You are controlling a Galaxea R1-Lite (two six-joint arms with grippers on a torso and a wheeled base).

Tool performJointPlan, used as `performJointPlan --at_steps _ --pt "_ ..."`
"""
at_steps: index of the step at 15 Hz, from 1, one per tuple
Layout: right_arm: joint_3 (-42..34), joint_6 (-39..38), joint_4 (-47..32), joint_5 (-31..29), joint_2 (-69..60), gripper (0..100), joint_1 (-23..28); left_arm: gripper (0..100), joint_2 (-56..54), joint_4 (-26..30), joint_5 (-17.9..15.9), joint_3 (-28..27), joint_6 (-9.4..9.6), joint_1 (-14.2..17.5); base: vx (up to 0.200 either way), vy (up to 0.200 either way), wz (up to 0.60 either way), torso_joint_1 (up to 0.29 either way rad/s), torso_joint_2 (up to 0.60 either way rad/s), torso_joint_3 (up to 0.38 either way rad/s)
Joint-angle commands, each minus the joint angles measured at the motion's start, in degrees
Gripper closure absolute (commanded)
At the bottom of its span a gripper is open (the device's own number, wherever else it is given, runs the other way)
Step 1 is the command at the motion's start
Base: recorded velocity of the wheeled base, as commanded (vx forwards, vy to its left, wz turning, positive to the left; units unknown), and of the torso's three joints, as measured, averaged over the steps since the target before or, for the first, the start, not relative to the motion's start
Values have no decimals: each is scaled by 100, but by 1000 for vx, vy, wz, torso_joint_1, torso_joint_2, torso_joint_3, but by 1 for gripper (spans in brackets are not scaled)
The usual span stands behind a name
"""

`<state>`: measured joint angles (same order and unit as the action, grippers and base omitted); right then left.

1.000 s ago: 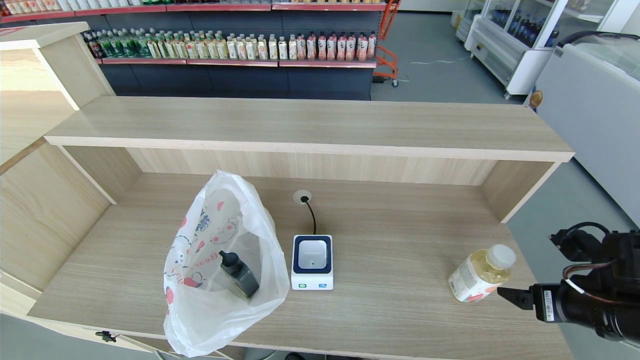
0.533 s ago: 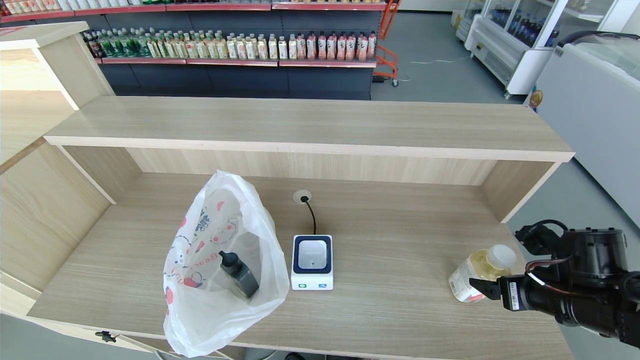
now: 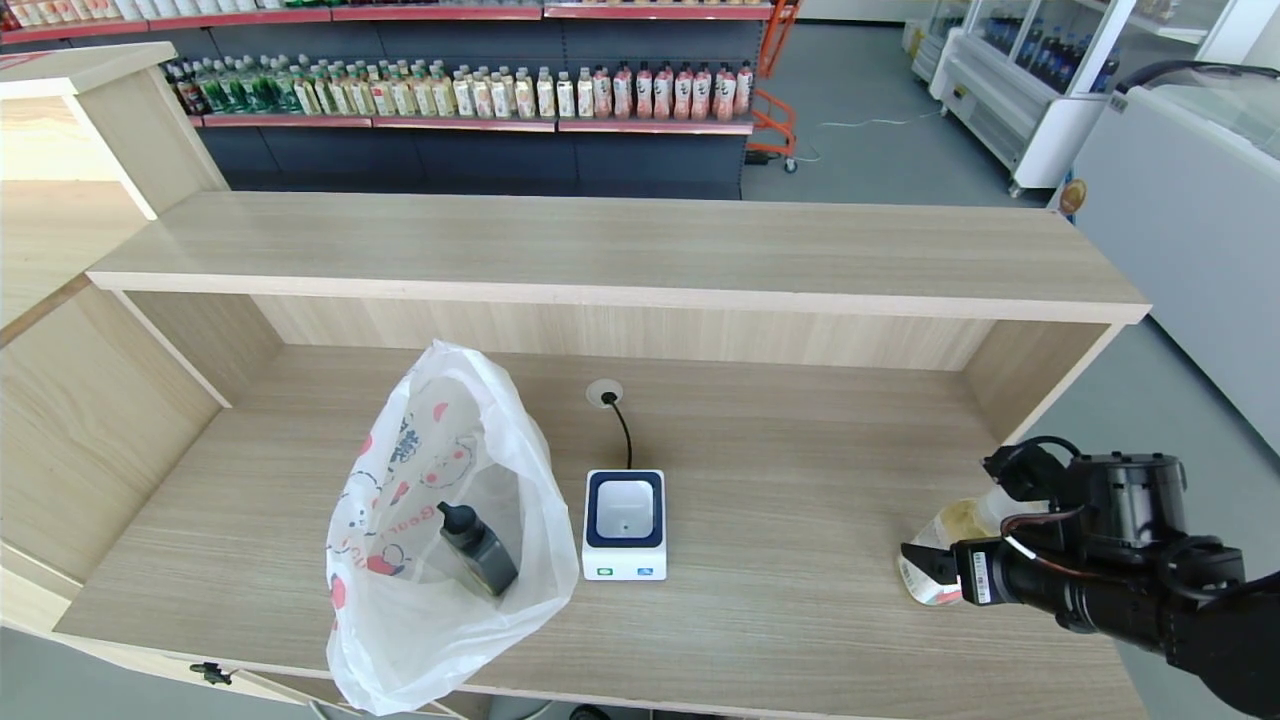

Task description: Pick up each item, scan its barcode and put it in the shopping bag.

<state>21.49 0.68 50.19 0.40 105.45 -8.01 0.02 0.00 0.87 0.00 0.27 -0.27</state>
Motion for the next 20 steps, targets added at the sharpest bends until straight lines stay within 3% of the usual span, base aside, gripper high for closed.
performJointPlan --at_steps 1,10,13,14,20 --pt "92 2 26 4 213 0 -52 0 -2 0 1 0 0 0 0 0 0 0 0 0" --pt "523 213 395 13 635 0 -254 0 -2 0 1 0 0 0 0 0 0 0 0 0" --pt "514 275 756 355 670 0 -254 0 -2 0 1 0 0 0 0 0 0 0 0 0" --pt "514 345 756 355 670 100 -254 0 -2 0 1 0 0 0 0 0 0 0 0 0" --pt "268 406 817 338 644 100 -245 0 -2 0 1 0 0 0 0 0 0 0 0 0"
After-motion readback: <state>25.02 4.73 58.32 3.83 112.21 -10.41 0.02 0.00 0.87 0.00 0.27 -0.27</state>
